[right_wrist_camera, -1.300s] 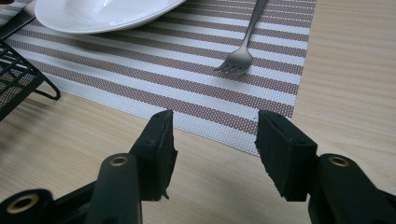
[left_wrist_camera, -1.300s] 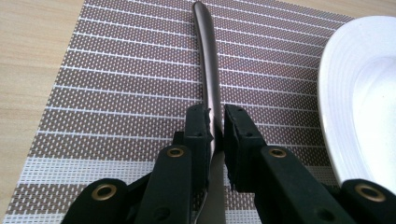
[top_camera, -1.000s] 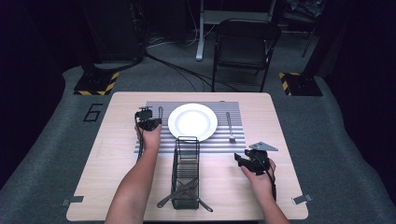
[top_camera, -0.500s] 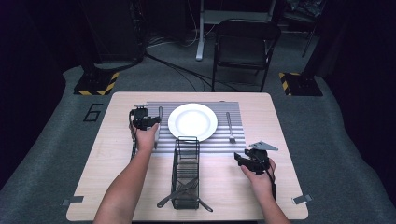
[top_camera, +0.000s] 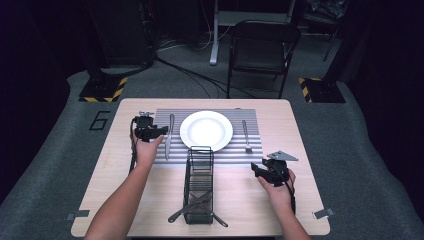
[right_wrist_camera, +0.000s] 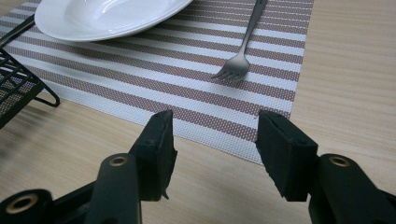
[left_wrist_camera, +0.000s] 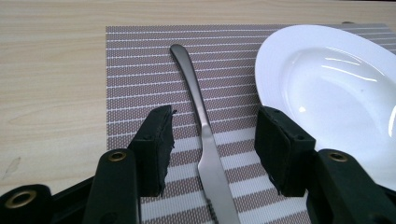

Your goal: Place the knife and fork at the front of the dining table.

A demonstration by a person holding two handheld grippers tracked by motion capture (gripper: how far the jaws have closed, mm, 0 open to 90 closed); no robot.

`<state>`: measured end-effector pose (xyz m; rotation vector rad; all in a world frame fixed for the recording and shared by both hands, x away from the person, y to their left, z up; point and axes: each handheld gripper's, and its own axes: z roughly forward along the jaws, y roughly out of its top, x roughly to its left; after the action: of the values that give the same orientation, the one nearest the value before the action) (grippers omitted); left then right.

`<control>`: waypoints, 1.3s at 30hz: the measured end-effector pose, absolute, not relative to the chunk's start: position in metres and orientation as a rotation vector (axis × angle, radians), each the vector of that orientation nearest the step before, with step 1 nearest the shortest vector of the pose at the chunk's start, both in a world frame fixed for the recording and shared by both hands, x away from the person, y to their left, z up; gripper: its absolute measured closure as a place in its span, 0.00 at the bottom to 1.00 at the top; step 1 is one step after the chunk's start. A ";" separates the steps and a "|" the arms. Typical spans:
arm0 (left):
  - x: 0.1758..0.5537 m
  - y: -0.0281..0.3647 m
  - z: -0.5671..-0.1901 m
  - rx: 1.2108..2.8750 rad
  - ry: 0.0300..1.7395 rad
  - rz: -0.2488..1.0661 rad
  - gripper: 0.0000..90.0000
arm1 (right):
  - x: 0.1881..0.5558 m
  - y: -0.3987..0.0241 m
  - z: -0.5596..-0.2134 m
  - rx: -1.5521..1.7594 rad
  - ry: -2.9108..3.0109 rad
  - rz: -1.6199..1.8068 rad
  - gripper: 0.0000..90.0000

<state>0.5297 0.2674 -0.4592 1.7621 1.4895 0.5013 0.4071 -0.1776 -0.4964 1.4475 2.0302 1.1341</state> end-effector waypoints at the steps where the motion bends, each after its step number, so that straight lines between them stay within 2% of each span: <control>1: 0.527 0.269 -0.459 1.758 1.484 0.504 0.52 | 0.407 -0.178 -0.496 1.447 2.030 1.135 0.51; 25: 0.458 0.299 -0.439 1.822 1.333 0.521 0.49 | 0.404 -0.182 -0.494 1.442 2.005 1.141 0.51; 39: 0.421 0.318 -0.464 1.870 1.314 0.471 0.46 | 0.404 -0.181 -0.495 1.442 2.015 1.125 0.50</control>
<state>0.4206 0.3182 -0.4635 1.8702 1.3136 0.4712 0.4043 -0.1813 -0.4949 1.4419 2.0148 1.1253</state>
